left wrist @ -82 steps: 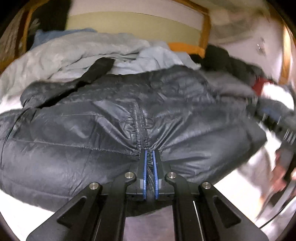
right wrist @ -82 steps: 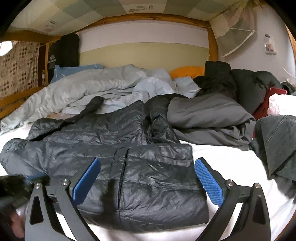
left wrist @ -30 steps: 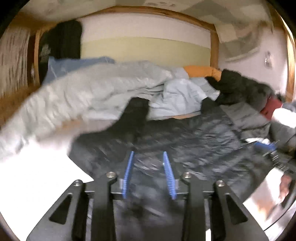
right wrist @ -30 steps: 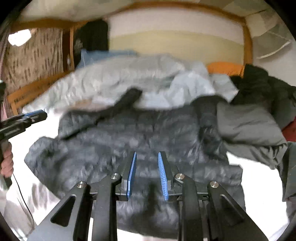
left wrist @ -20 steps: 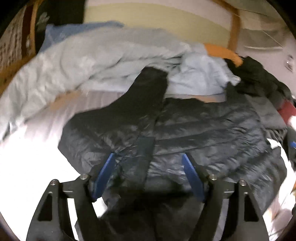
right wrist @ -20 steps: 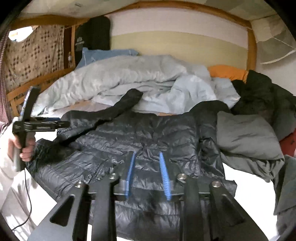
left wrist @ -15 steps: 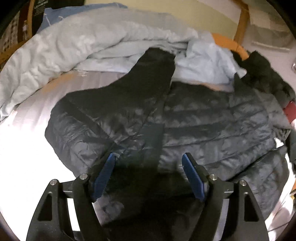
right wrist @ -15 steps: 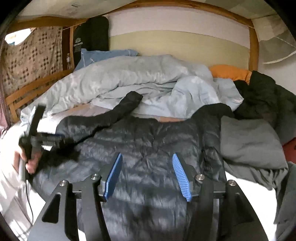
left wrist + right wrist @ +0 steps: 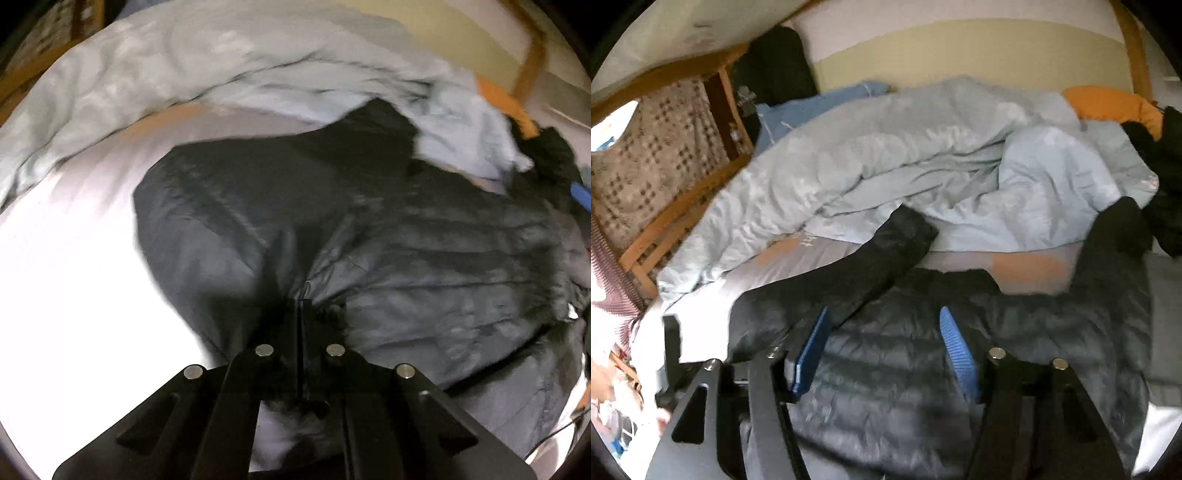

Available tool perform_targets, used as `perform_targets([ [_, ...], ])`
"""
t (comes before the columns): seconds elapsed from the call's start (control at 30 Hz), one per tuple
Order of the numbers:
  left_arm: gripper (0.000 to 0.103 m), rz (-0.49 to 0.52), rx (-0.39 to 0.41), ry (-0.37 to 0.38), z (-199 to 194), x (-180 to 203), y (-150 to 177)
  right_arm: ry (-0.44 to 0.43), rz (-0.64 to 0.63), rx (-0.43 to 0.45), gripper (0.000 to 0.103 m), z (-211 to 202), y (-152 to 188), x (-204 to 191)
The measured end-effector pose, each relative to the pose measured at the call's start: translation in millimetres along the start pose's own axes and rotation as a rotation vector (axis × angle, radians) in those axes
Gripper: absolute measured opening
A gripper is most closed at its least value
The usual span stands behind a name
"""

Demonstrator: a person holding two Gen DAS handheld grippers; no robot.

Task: Fold large clothes

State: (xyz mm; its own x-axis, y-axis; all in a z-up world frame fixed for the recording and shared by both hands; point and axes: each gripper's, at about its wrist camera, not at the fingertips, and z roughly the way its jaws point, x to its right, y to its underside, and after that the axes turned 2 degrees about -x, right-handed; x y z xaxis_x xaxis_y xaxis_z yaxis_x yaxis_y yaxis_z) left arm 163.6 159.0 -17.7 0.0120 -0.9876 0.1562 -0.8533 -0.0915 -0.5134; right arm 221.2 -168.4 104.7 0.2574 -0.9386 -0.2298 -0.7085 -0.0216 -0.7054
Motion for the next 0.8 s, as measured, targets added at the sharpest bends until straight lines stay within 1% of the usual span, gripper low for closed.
perform_targets([
  [0.03,0.001,-0.016,0.001,-0.022,-1.0,-8.5,1.9,0.022,-0.007,-0.027,0.064,18.2,-11.2,0.2],
  [0.1,0.001,-0.03,0.002,-0.057,-1.6,-19.7,5.5,0.037,-0.01,-0.094,0.064,53.2,-27.0,2.3],
  [0.2,0.001,-0.017,0.003,-0.098,-1.2,-28.0,8.6,0.057,0.019,-0.167,0.064,102.2,-38.0,7.4],
  [0.3,0.001,-0.04,-0.009,-0.085,6.8,-31.2,9.7,0.032,0.079,-0.235,0.064,161.3,-44.0,11.4],
  [0.33,0.001,-0.034,-0.012,-0.089,10.4,-29.0,9.3,0.028,0.107,-0.26,0.064,184.9,-48.5,12.8],
  [0.4,0.001,-0.008,-0.009,-0.102,11.4,-25.3,9.0,0.047,0.126,-0.271,0.064,218.0,-55.8,11.7],
  [0.47,0.001,-0.007,-0.01,-0.091,10.5,-27.4,8.8,0.08,0.153,-0.278,0.064,251.4,-62.3,10.3],
  [0.5,0.001,-0.011,-0.013,-0.08,10.3,-30.4,8.4,0.082,0.181,-0.283,0.064,262.9,-63.3,11.5],
  [0.57,0.002,-0.028,-0.022,-0.051,8.7,-36.0,6.3,0.074,0.286,-0.303,0.064,288.2,-61.5,18.7],
  [0.6,0.002,-0.036,-0.016,-0.031,7.3,-39.1,5.0,0.082,0.298,-0.307,0.053,295.9,-59.7,19.4],
  [0.63,0.003,-0.042,-0.001,-0.006,4.6,-41.8,3.9,0.103,0.271,-0.302,0.034,303.1,-58.9,17.6],
  [0.67,0.004,-0.048,0.024,0.022,1.7,-45.7,2.3,0.106,0.226,-0.305,0.007,307.1,-59.1,12.9],
  [0.7,0.004,-0.064,0.054,0.047,-2.4,-49.4,0.3,0.111,0.176,-0.31,0.006,306.8,-60.0,5.8],
  [0.77,0.004,-0.093,0.126,0.102,-13.5,-55.1,-5.1,0.166,0.1,-0.227,0.006,285.3,-66.8,-8.1],
  [0.8,0.004,-0.092,0.161,0.124,-20.4,-56.0,-7.9,0.18,0.069,-0.172,0.006,264.6,-71.9,-14.6],
])
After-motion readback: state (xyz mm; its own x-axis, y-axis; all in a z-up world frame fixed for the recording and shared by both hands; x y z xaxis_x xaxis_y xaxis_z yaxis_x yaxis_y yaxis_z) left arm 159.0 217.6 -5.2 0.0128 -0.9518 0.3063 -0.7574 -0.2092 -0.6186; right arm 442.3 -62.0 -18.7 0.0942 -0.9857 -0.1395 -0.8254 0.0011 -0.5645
